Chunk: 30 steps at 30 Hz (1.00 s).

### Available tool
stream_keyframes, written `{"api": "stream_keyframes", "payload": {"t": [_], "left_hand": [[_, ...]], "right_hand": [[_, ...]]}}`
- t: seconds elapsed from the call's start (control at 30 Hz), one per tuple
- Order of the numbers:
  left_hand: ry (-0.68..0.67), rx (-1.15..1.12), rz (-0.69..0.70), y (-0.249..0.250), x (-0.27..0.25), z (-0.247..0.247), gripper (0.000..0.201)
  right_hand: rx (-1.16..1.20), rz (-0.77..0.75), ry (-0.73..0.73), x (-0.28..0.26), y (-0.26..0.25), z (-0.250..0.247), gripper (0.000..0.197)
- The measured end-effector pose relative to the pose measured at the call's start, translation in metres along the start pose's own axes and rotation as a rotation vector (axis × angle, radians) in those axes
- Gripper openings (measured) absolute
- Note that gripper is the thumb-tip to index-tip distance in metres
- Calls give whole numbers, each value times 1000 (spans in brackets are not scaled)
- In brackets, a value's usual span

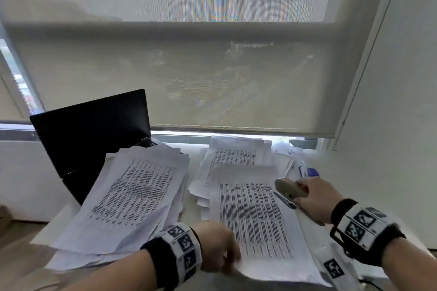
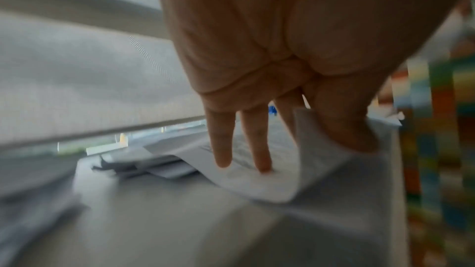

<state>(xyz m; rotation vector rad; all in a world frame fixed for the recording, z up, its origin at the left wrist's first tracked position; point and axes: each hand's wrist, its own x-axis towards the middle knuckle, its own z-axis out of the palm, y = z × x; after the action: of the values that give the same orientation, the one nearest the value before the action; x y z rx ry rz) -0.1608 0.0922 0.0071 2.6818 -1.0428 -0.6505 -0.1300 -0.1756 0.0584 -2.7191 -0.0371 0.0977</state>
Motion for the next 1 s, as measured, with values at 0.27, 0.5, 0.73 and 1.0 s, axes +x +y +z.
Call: {"api": "stream_keyframes", "payload": {"t": [0.27,0.5,0.73,1.0], "left_hand": [[220,-106,-359,-16,14,-17,68],[0,177,-486,-40,54,-20,128],[-7,155,-482,-50,62,-16,138],[-4,211,-456,-58,70,-11,135]], "right_hand": [[-62,-33,-91,-3,-12,34,13],[-135,-37,-103,32,-41,60,43],[-99,-76,-144,88,-87,87,28],[-57,-39,-120,96,-91,97,44]]}}
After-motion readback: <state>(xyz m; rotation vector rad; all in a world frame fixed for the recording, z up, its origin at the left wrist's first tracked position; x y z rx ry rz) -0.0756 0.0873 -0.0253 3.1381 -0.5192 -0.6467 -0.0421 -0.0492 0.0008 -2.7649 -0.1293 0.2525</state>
